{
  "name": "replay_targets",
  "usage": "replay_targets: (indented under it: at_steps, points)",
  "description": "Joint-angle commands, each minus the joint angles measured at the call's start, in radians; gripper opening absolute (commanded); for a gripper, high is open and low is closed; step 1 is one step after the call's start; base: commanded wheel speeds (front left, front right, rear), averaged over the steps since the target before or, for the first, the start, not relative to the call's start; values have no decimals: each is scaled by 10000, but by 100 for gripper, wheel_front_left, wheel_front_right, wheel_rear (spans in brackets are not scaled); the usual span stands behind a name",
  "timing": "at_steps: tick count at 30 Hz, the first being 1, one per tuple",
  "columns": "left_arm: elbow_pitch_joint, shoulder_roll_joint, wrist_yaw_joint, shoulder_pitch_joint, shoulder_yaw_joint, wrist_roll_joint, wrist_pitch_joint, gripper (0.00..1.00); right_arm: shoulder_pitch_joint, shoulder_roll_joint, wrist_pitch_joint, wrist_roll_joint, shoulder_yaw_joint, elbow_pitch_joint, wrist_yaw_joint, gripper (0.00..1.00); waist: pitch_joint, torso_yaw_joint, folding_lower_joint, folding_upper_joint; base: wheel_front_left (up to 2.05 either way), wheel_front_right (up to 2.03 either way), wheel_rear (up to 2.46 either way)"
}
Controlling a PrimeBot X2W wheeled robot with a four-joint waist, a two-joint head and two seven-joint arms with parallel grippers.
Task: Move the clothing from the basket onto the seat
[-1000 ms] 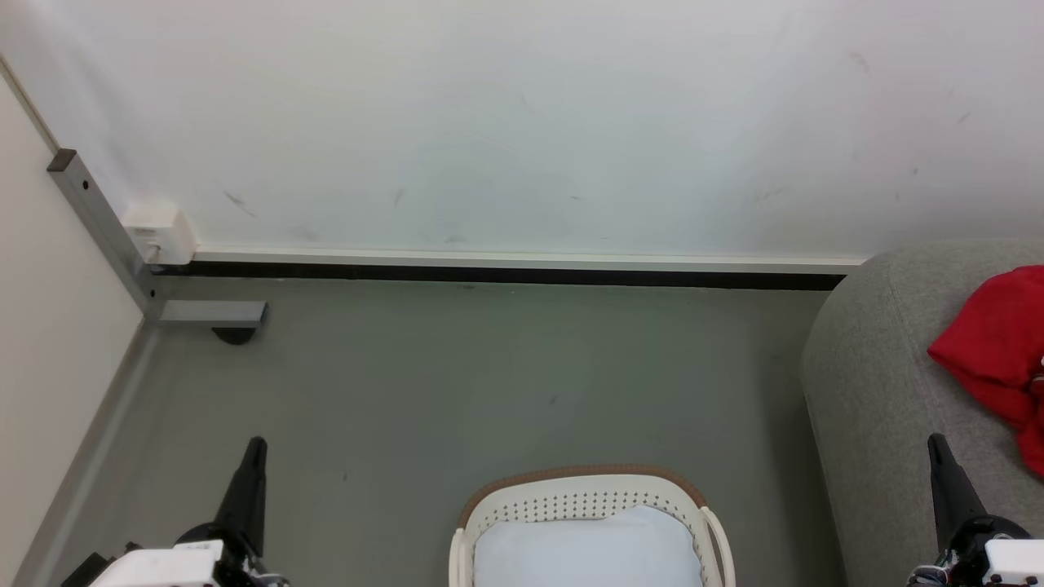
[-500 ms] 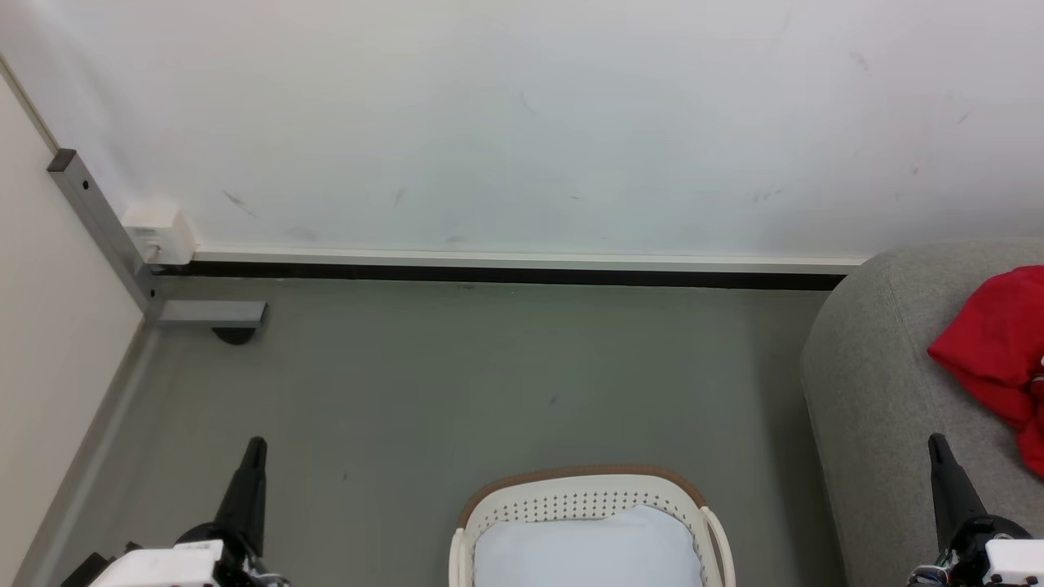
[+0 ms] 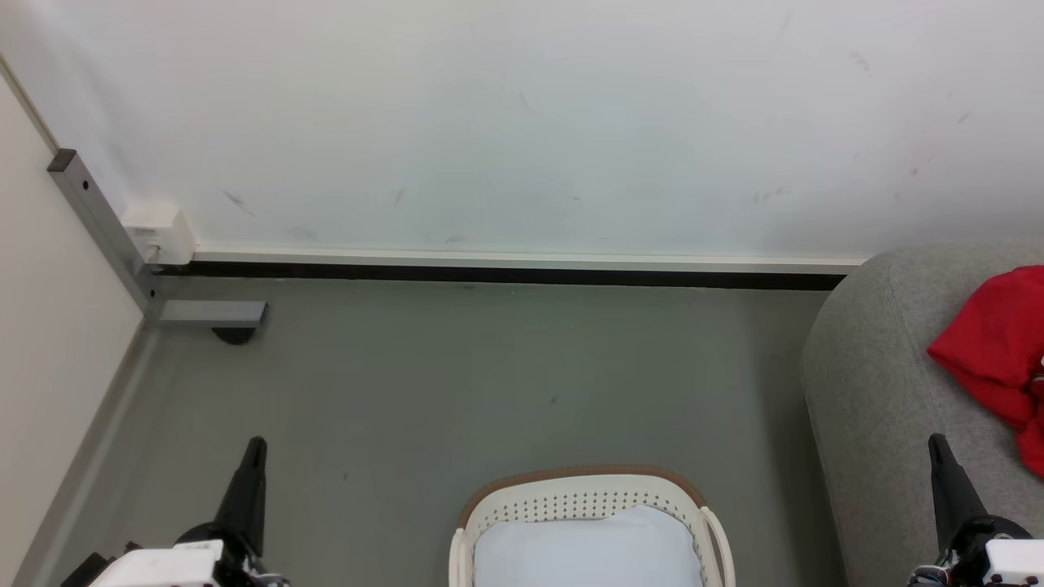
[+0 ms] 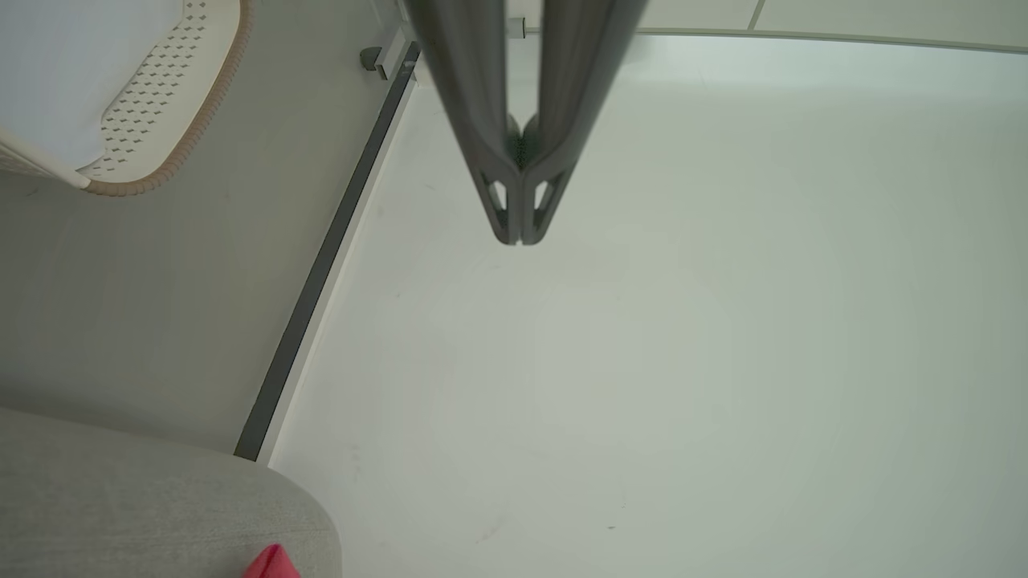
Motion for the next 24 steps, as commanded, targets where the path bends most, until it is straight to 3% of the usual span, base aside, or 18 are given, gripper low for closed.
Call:
replay_targets:
  at_steps: [1,24]
  points:
    - [-29,70,-35,-86,11,-130,40,0,-114,15,56,-47,-40,-39,-21,0,0,0,0,-1,0,0,0]
    - [-30,70,-36,-85,10,-130,38,0,-118,27,48,-76,-66,-37,-21,0,0,0,0,-1,0,0,0]
